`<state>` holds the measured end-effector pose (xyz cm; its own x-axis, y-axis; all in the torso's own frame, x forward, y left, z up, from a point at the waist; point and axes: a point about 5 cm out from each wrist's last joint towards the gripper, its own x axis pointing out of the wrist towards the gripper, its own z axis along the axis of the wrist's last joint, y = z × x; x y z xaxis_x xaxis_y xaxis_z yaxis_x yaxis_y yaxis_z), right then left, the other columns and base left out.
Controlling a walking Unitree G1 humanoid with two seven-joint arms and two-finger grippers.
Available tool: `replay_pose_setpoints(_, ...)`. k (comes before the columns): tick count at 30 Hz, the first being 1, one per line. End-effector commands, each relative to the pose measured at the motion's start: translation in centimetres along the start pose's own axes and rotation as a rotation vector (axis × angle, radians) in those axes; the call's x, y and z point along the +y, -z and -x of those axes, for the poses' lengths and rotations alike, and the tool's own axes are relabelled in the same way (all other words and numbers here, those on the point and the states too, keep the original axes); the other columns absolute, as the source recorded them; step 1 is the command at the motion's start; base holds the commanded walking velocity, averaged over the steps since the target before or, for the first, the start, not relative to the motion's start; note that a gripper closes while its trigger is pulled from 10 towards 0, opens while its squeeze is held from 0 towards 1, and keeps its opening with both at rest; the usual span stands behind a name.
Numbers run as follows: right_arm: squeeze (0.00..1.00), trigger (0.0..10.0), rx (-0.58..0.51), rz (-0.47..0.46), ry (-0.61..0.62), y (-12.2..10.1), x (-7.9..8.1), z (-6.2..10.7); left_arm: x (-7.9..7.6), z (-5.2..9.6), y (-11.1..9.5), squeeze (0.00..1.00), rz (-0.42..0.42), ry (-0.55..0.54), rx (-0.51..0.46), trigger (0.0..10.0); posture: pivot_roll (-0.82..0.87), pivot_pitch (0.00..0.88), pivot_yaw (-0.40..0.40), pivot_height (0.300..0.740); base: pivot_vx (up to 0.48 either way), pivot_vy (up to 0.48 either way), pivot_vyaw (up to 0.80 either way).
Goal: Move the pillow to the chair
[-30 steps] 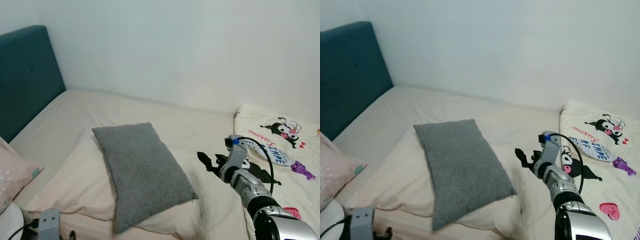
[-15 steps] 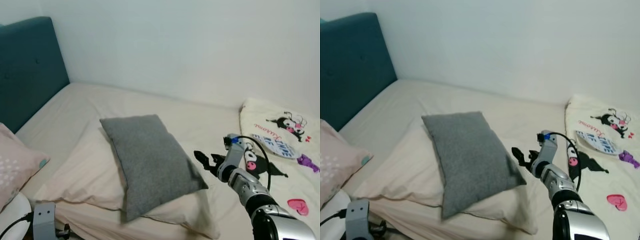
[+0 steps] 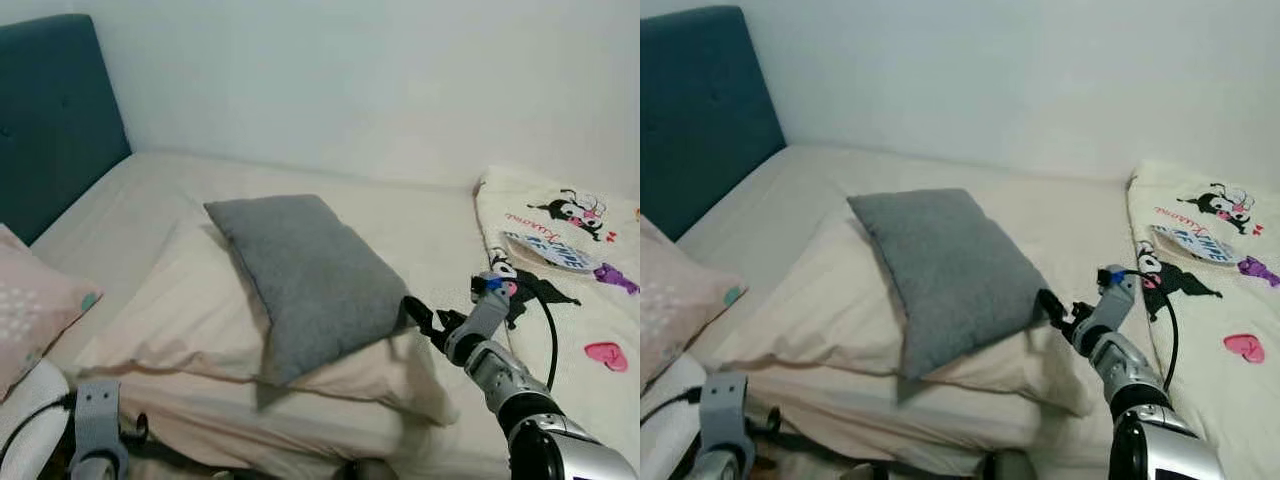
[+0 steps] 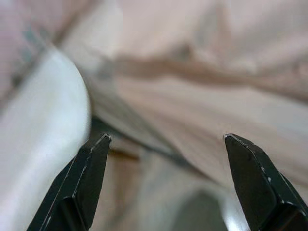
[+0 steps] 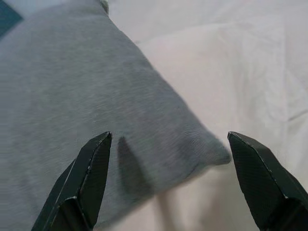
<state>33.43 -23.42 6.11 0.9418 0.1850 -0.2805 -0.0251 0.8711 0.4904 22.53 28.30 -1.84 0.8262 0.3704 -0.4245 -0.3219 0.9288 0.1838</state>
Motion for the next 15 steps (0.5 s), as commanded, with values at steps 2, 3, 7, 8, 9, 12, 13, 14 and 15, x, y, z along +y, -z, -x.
replay_pose_setpoints(2, 0.0, 10.0, -0.036, -0.059, -0.001, -0.2, 0.0, 0.0, 0.2, -0.3, -1.0, 0.0, -0.039, 0.011, -0.048, 10.0, -0.06, 0.0, -0.056, 0.617, 0.0, 0.0, 0.0)
replay_pose_setpoints(3, 0.0, 10.0, -0.046, -0.085, 0.002, -0.2, -0.1, 0.0, 0.2, -0.3, -1.3, 0.0, -0.049, 0.014, -0.063, 10.0, -0.06, 0.0, -0.056, 0.617, 0.0, 0.0, 0.0)
replay_pose_setpoints(7, 0.0, 10.0, -0.089, -0.215, 0.027, -0.3, -0.2, 0.0, 0.1, -0.3, -2.0, 0.0, -0.156, 0.043, -0.11, 10.0, -0.05, 0.0, -0.046, 0.617, 0.0, 0.0, 0.0)
replay_pose_setpoints(8, 0.0, 10.0, -0.097, -0.241, 0.034, -0.3, -0.2, 0.0, 0.1, -0.3, -2.1, 0.0, -0.181, 0.049, -0.121, 10.0, -0.05, 0.0, -0.046, 0.617, 0.0, 0.0, 0.0)
replay_pose_setpoints(9, 0.0, 10.0, -0.102, -0.252, 0.039, -0.2, -0.2, 0.0, 0.1, -0.2, -2.1, 0.0, -0.192, 0.052, -0.128, 10.0, -0.05, 0.0, -0.046, 0.617, 0.0, 0.0, 0.0)
replay_pose_setpoints(12, 0.0, 10.0, -0.108, -0.267, 0.045, -0.2, -0.3, 0.1, 0.2, 0.0, -2.1, 0.0, -0.196, 0.055, -0.137, 10.0, -0.05, 0.0, -0.041, 0.617, 0.0, 0.0, 0.0)
replay_pose_setpoints(13, 0.0, 10.0, -0.108, -0.267, 0.045, -0.2, -0.3, 0.1, 0.2, 0.0, -2.1, 0.0, -0.196, 0.055, -0.137, 10.0, -0.05, 0.0, -0.041, 0.617, 0.0, 0.0, 0.0)
replay_pose_setpoints(14, 0.0, 10.0, -0.118, -0.304, 0.068, -0.1, -0.5, 0.1, 0.5, 0.2, -2.3, 0.0, -0.223, 0.062, -0.157, 10.0, -0.03, 0.0, -0.037, 0.617, 0.0, 0.0, 0.0)
replay_pose_setpoints(15, 0.0, 10.0, -0.126, -0.333, 0.09, 0.0, -0.6, 0.2, 0.8, 0.3, -2.6, 0.0, -0.251, 0.069, -0.179, 10.0, -0.03, 0.0, -0.035, 0.617, 0.0, 0.0, 0.0)
